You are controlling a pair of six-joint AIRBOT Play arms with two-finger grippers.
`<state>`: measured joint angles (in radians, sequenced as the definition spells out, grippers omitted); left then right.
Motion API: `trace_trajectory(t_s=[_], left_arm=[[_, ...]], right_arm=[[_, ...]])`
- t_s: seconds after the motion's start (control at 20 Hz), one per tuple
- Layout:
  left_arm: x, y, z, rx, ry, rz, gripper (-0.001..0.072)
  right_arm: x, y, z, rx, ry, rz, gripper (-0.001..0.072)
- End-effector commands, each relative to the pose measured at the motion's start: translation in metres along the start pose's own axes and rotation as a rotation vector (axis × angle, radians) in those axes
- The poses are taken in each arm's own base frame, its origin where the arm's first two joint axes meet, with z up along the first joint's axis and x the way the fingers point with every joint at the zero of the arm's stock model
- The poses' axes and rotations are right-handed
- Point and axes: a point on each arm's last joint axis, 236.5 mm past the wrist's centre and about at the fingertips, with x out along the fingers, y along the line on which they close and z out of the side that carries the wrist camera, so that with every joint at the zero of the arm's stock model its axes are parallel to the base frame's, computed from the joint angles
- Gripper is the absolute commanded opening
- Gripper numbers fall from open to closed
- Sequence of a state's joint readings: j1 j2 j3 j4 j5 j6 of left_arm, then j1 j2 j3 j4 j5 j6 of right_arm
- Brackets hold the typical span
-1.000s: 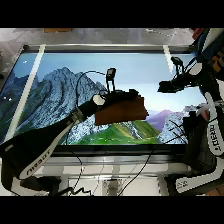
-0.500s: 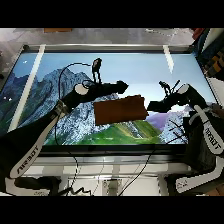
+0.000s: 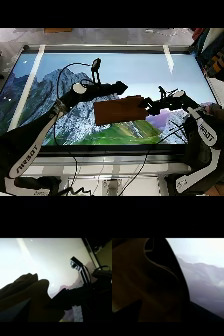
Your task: Fold the clothes and pants, and hang the long-sleeved shirts on hangers.
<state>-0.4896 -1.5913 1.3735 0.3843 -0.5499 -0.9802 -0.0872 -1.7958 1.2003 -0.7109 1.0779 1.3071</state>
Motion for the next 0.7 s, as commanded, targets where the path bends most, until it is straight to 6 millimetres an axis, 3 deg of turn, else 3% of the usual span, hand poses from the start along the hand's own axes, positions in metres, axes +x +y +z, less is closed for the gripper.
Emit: trace_trajectory(t_s=[0.0, 0.1, 0.15, 0.2, 0.3, 0.35, 0.45, 0.5, 0.65], left_arm=[[-0.001, 0.000, 0.001, 0.001, 0.000, -0.001, 0.0699], [-0.001, 0.001, -0.001, 0.014, 0.007, 0.004, 0.0699], [-0.001, 0.003, -0.005, 0.043, 0.026, 0.013, 0.0699], [-0.002, 0.009, -0.012, 0.091, 0.059, 0.032, 0.0699], [-0.010, 0.026, -0.025, 0.182, 0.138, 0.070, 0.0698], [-0.016, 0.034, -0.027, 0.212, 0.165, 0.088, 0.0699], [-0.036, 0.041, -0.015, 0.234, 0.166, 0.105, 0.0698], [-0.049, 0.041, 0.001, 0.243, 0.132, 0.116, 0.0698], [-0.101, 0.043, 0.046, 0.371, 0.046, 0.213, 0.0698]], right_arm=[[0.024, 0.008, -0.019, -0.009, 0.076, 0.025, 0.0646], [0.039, 0.022, -0.024, -0.097, 0.080, 0.015, 0.0522], [0.043, 0.033, -0.021, -0.177, 0.067, 0.015, 0.0516], [0.045, 0.044, -0.018, -0.246, 0.055, 0.018, 0.0450], [0.042, 0.071, -0.006, -0.337, 0.022, 0.033, 0.0087], [0.035, 0.084, 0.001, -0.373, 0.003, 0.043, 0.0009], [0.011, 0.111, 0.018, -0.437, -0.051, 0.065, 0.0010], [-0.005, 0.124, 0.026, -0.464, -0.081, 0.077, 0.0010], [-0.077, 0.158, 0.048, -0.474, -0.194, 0.113, 0.0010]])
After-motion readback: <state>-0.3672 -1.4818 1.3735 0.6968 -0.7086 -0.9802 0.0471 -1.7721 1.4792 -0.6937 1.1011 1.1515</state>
